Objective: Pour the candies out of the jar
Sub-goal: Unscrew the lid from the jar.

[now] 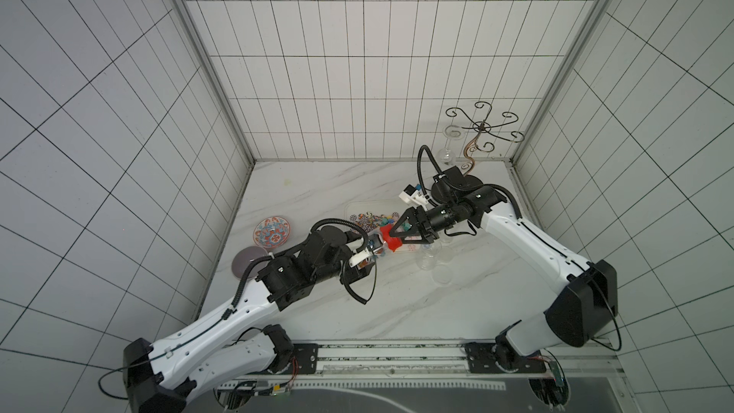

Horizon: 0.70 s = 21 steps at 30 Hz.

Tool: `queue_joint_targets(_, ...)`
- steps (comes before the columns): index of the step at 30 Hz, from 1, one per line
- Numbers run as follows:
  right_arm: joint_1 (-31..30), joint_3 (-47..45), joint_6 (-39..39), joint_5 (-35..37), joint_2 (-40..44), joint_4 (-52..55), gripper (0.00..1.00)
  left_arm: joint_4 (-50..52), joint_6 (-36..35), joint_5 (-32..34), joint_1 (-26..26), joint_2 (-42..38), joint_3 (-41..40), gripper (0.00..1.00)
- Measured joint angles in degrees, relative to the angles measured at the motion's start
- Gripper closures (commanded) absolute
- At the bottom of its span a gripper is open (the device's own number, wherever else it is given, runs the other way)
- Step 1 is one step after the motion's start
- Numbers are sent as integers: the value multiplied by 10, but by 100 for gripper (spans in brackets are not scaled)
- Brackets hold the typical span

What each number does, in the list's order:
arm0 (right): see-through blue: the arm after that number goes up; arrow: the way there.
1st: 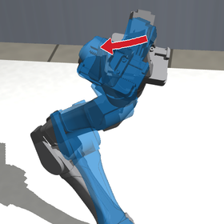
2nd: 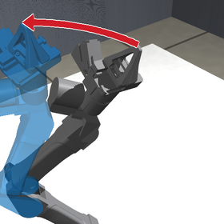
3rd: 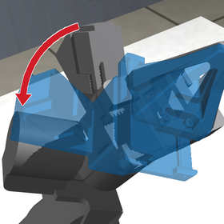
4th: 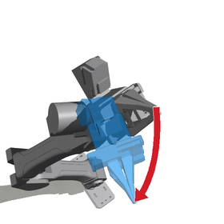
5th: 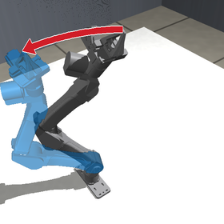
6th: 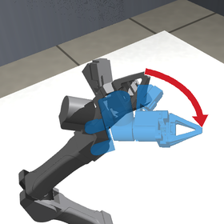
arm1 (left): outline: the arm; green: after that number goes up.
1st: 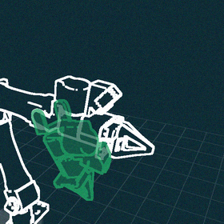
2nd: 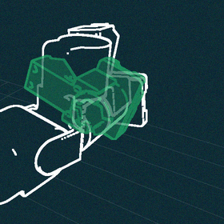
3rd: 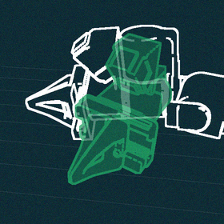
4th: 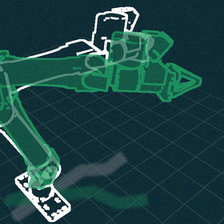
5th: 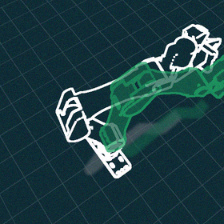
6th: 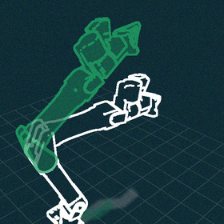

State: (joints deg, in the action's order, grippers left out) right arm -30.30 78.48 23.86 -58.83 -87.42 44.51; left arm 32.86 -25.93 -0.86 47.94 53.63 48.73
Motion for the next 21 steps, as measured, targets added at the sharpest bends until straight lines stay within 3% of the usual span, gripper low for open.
queue_joint_targets(10,-5,15,-23,6,-12,9,42,-3,1,4,0,4,-2,41)
queue_joint_targets(21,-8,18,-68,16,-11,11,54,-16,13,-5,-6,4,-10,41)
